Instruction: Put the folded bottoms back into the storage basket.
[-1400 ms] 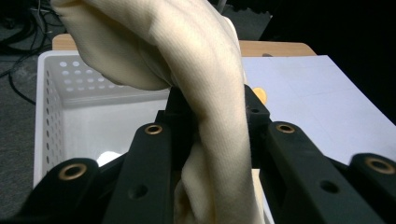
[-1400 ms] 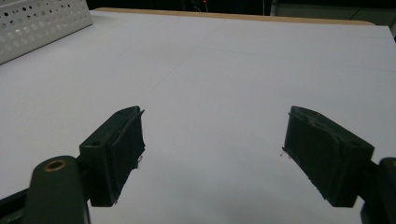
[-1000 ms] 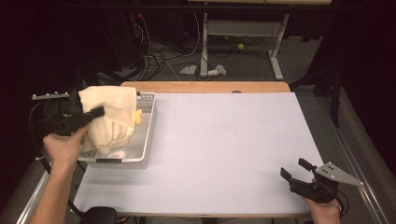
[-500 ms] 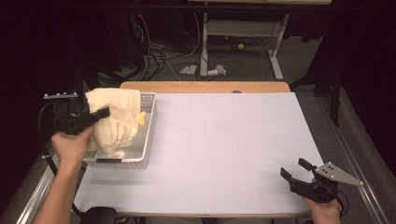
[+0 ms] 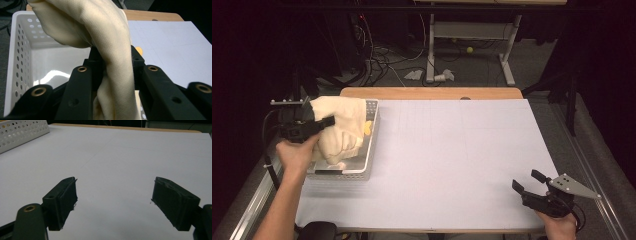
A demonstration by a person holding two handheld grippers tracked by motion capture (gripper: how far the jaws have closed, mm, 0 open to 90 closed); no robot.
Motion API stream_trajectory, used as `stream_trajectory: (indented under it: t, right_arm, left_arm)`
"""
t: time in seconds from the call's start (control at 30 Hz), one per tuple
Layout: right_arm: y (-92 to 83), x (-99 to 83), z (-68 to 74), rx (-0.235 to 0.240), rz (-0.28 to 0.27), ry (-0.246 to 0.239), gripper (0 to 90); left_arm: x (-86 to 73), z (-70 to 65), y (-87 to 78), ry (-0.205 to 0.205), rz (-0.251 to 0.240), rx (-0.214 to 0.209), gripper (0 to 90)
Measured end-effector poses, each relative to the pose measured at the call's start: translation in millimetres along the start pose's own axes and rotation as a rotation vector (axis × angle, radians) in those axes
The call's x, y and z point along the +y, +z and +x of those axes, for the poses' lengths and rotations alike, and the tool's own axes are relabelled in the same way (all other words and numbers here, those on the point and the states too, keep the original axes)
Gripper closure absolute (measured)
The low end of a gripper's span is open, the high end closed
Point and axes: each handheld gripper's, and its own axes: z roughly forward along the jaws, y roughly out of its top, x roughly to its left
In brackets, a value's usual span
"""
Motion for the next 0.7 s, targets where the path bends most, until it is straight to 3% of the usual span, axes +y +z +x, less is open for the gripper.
stream_trajectory:
  t: [0.7]
  right_arm:
    - [0.3, -0.1, -0.2, 0.002, 0.003, 0.000, 20.6]
  left_arm:
    - [-7.3, 6.9, 30.4, -0.041, 0.054, -0.010, 69.4]
